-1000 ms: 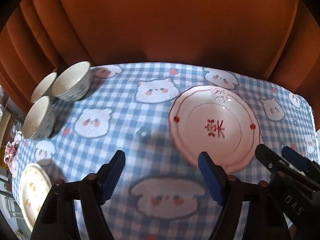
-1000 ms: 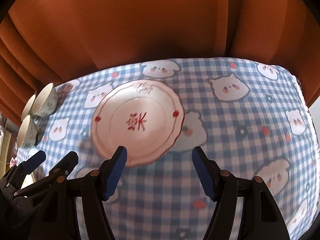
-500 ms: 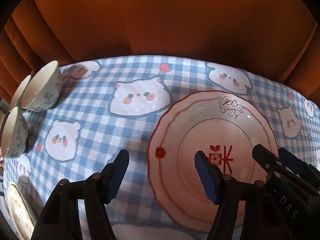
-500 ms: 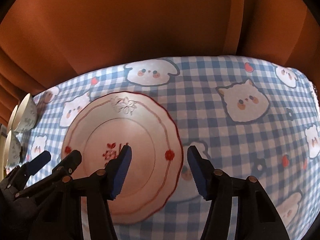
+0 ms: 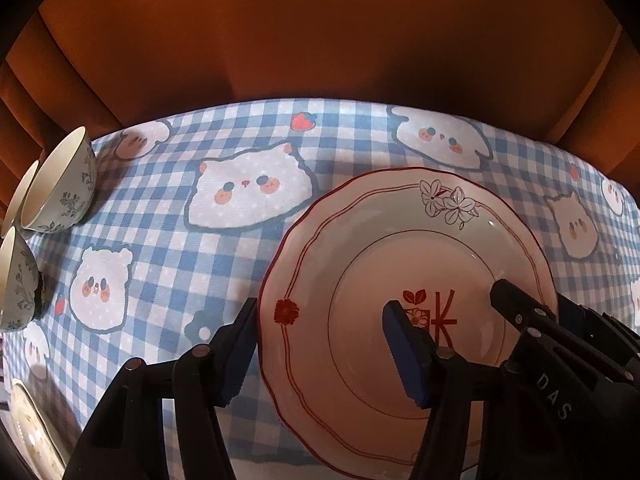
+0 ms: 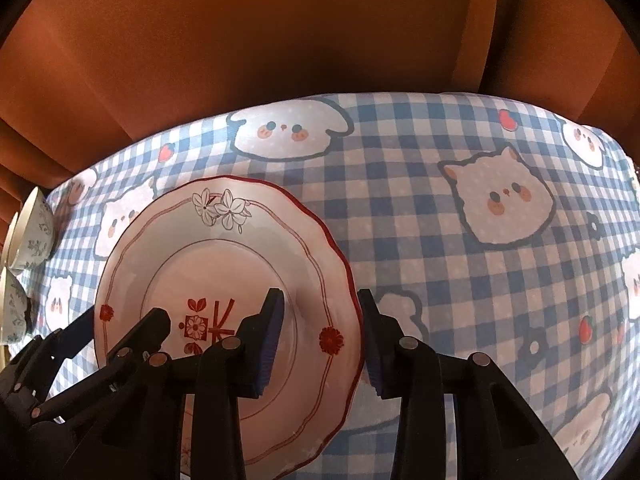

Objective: Organize plates and bowls
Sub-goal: 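Lower the right tool onto the red-rimmed plate's rim and close, then lift the red-rimmed plate with the right tool toward the yellow-floral plates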

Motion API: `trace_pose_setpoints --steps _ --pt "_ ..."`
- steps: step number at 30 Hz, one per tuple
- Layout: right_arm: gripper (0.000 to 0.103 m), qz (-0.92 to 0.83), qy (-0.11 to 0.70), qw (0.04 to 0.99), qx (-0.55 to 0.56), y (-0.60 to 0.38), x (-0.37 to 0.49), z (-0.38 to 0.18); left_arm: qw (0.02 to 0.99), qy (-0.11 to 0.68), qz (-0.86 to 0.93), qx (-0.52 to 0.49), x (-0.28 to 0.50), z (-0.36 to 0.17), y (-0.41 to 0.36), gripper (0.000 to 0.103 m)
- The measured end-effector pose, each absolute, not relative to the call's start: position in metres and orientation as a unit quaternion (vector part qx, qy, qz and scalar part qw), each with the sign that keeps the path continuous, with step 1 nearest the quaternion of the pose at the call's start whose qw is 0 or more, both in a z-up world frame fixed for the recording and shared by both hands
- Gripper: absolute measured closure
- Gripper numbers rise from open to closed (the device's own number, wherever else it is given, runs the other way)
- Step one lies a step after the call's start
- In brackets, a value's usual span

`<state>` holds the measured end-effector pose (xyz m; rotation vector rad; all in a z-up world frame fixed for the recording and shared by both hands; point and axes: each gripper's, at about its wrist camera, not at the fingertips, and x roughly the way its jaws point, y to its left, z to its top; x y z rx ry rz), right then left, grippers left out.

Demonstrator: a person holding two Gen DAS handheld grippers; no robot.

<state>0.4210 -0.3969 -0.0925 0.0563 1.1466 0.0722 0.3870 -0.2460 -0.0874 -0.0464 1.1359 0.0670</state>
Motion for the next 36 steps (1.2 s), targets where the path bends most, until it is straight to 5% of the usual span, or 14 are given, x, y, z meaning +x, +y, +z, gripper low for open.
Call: trace_pose_setpoints --steps 36 --pt "0.061 0.003 0.614 0.788 0.045 -0.383 0.215 -0.088 0.816 0.578 -0.002 0.005 0.204 -0.088 -0.230 0.041"
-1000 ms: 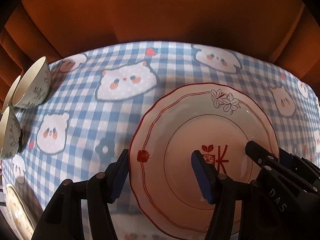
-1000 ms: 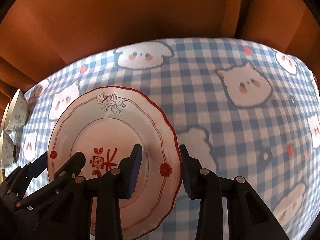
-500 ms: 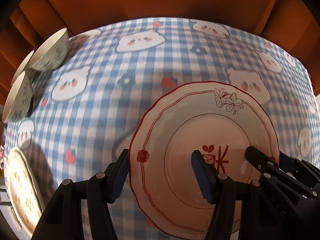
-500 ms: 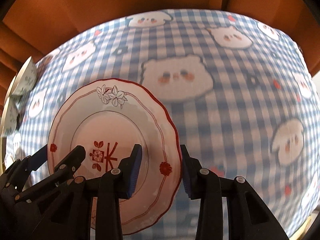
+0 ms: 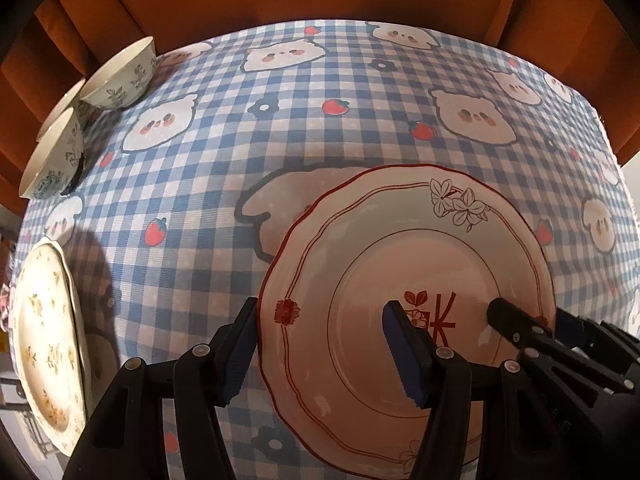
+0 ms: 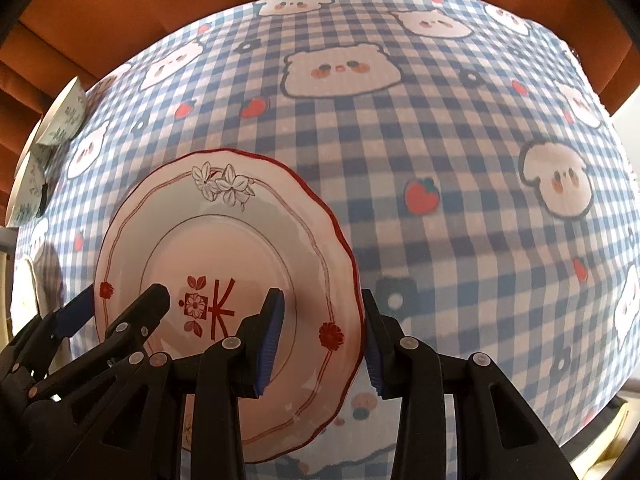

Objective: Organize plates and bowls
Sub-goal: 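Lift the red-rimmed plate with the right tool toward the yellow-floral plates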

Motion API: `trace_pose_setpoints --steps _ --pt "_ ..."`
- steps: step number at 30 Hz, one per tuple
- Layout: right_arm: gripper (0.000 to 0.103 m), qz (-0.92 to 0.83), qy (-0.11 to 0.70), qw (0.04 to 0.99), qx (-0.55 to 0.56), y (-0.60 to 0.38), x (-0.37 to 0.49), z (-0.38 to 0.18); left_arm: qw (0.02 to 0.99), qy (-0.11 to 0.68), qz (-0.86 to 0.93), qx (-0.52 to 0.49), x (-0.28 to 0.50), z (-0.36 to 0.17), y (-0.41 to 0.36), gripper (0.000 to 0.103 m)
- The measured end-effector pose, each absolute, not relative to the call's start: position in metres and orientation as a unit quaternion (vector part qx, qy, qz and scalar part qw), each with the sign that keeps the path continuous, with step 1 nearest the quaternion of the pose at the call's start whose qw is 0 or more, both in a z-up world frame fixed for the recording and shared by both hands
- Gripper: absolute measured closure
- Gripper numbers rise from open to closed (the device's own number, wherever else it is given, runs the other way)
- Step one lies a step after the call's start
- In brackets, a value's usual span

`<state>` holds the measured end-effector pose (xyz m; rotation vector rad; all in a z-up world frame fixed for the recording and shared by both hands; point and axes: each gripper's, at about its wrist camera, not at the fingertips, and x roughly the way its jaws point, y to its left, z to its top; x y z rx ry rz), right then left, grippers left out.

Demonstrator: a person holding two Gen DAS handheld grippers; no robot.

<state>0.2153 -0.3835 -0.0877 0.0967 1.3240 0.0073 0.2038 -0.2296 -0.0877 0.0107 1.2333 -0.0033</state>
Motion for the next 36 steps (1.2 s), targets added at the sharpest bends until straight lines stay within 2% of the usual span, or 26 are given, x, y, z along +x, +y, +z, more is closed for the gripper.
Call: trace_pose_setpoints --steps 11,20,36 --pt "0.061 0.020 0.597 0.802 0.024 -0.377 0.230 -0.090 0.822 0.568 0.030 0.010 0.207 -0.093 -0.231 0.042" --pt "0.059 0.024 0.596 0.802 0.010 -0.372 0.238 -0.089 0.814 0.579 0.034 0.010 0.212 -0.092 -0.231 0.046" --pt "0.058 0.024 0.582 0.813 -0.019 -0.345 0.213 -0.054 0.827 0.561 0.024 -0.022 0.179 -0.056 -0.197 0.046"
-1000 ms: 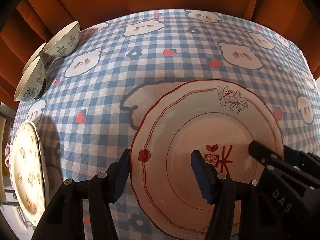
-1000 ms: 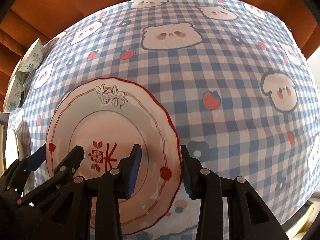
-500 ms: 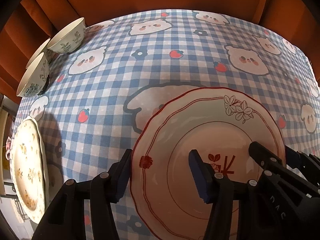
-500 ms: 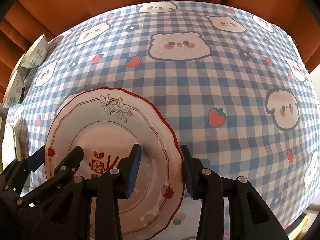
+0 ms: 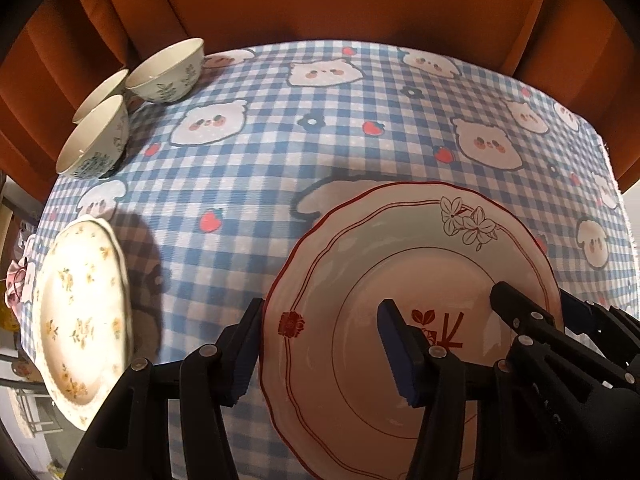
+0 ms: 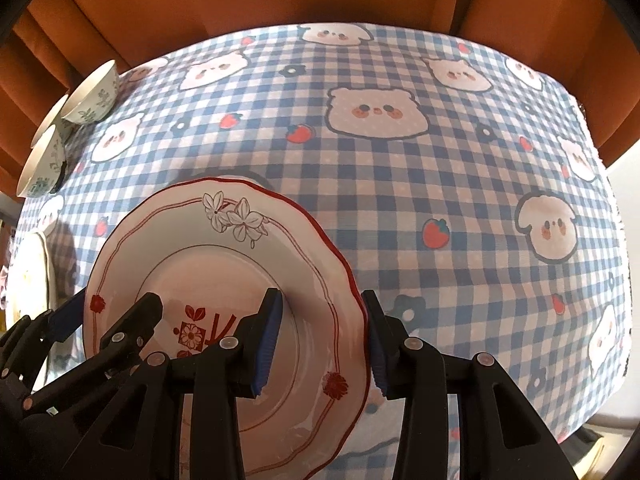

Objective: Organize plates and bowls
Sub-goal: 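Lift the red-rimmed plate with the right tool toward the yellow-floral plates, then lower the held plate onto the yellow-floral plate stack with the right tool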

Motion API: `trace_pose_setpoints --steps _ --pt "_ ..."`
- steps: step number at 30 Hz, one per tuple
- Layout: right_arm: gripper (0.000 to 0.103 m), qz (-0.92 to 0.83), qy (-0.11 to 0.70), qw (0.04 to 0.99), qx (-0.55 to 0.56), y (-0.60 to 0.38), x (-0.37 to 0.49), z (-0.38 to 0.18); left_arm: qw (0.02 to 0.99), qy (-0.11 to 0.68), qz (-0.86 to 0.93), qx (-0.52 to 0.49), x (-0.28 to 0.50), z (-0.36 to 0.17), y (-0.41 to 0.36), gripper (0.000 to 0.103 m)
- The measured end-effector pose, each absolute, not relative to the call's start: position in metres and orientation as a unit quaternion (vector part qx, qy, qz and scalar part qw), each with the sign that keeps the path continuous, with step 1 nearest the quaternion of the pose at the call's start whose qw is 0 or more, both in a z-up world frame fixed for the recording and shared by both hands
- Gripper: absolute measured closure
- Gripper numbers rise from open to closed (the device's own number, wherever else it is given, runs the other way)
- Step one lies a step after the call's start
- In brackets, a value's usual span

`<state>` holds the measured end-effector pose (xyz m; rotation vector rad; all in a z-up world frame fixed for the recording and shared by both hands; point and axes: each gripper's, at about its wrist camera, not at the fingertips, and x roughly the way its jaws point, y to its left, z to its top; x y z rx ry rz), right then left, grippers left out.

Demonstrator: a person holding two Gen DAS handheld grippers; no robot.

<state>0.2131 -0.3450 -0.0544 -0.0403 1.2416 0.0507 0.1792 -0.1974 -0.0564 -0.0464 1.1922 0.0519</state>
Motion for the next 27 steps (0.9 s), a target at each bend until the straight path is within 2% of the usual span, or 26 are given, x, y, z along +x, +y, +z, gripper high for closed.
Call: trace_pose_setpoints --steps 14,27 --pt "0.058 -0.004 0.562 0.827 -0.019 -0.281 0.186 -0.017 0.846 0.532 -0.013 -0.023 0.161 -0.025 -0.124 0.046" --pt "0.058 0.000 0.551 0.834 -0.037 -0.194 0.169 -0.006 0.851 0.523 -0.011 -0.052 0.144 -0.023 -0.037 0.046"
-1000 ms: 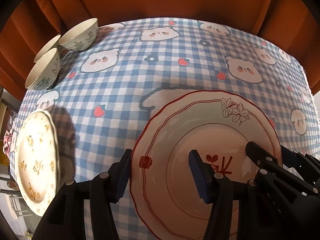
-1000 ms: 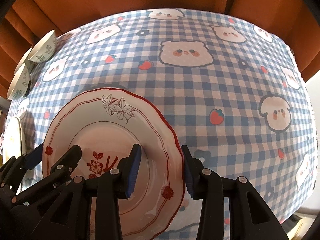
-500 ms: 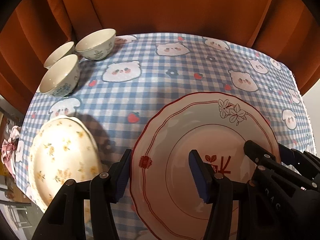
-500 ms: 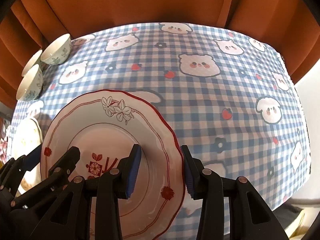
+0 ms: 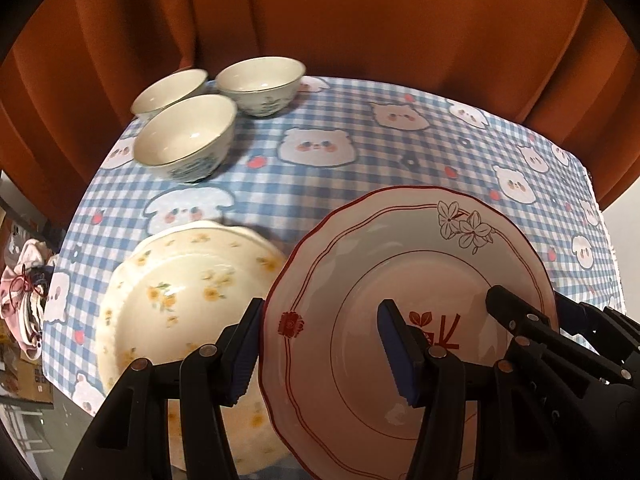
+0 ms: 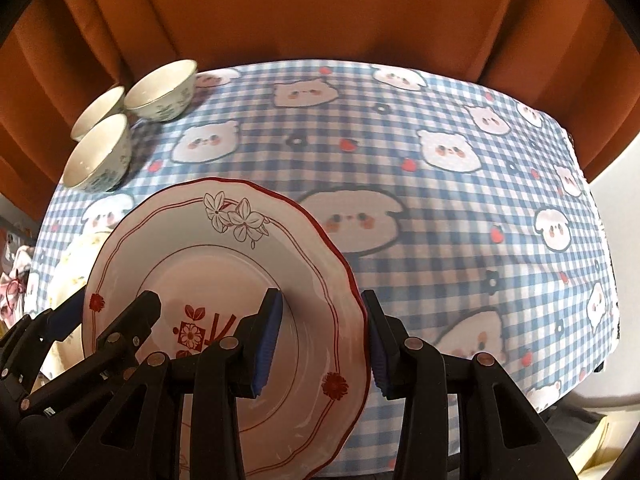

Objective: Organize plates and bowls
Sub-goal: 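Lower the held plate onto the yellow-floral plate stack with the right tool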

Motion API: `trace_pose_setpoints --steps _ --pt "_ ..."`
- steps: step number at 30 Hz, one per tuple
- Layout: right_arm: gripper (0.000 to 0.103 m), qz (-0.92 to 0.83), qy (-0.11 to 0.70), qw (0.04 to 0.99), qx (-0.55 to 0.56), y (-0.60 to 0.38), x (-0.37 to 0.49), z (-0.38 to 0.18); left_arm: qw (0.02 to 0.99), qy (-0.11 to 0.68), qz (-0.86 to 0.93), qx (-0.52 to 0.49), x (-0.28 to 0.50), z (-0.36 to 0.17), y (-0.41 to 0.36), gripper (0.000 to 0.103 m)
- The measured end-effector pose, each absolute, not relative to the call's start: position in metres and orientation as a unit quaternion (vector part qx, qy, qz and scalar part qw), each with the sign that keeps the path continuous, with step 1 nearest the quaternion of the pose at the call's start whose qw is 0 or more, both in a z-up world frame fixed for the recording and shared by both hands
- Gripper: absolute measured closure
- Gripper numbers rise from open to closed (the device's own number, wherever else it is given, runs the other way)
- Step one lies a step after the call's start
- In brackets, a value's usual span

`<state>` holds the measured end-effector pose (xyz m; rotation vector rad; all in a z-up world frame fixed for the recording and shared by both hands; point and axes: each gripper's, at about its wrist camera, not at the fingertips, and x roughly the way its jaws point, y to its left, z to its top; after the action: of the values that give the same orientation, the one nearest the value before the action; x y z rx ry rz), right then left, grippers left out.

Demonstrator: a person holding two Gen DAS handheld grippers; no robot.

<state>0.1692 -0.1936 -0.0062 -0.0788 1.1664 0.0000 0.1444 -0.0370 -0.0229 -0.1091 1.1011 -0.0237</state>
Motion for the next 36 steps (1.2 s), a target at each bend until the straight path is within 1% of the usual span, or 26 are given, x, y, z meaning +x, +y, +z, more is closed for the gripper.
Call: trace_pose_setpoints --steps 10,20,32,36 --pt "0.058 0.007 0.553 0.832 -0.042 -0.134 0.157 -0.015 0.848 0.527 -0.005 -0.056 0.132 -0.033 0.023 0.046" --pt "0.059 0.021 0.565 0.823 -0.057 -0.085 0.153 -0.031 0.836 0.544 0.010 -0.069 0.127 -0.050 0.066 0.046" --pt "0.059 0.033 0.583 0.808 -0.075 -0.055 0.165 -0.055 0.823 0.564 0.025 -0.060 0.137 -0.069 0.085 0.046" --pt "0.059 0.034 0.578 0.811 -0.082 -0.051 0.168 -0.056 0.819 0.570 0.026 -0.066 0.140 -0.075 0.087 0.046"
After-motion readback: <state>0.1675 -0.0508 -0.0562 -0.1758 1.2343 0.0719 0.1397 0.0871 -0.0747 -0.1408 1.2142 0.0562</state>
